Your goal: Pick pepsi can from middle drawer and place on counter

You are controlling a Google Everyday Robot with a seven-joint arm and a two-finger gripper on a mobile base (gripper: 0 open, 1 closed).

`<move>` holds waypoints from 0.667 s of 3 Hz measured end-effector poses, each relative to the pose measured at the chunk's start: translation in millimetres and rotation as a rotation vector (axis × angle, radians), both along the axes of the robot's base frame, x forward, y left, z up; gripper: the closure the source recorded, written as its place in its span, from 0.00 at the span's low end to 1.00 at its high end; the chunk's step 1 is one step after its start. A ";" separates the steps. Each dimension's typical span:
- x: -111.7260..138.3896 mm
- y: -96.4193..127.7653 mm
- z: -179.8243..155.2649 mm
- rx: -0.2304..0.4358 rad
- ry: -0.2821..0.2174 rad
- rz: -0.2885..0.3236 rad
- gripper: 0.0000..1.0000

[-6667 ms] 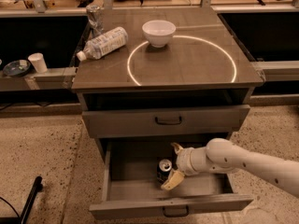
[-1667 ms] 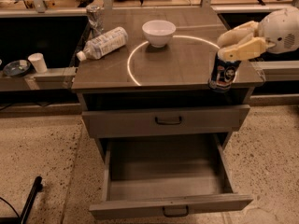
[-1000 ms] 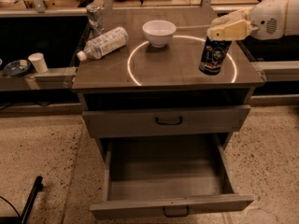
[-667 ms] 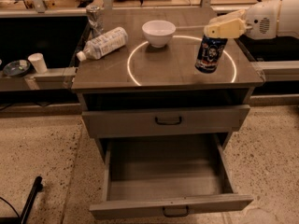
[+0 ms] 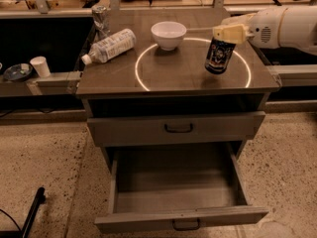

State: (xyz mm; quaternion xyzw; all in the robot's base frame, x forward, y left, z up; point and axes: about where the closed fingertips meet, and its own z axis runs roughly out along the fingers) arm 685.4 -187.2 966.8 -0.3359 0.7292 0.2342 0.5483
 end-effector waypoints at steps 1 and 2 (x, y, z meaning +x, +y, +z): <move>7.2 1.9 -3.7 0.007 -0.009 -0.022 0.03; 7.0 1.9 -3.7 0.007 -0.008 -0.021 0.00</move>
Offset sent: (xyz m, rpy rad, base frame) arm 0.0078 0.0016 -0.0042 0.0073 -0.0104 -0.0257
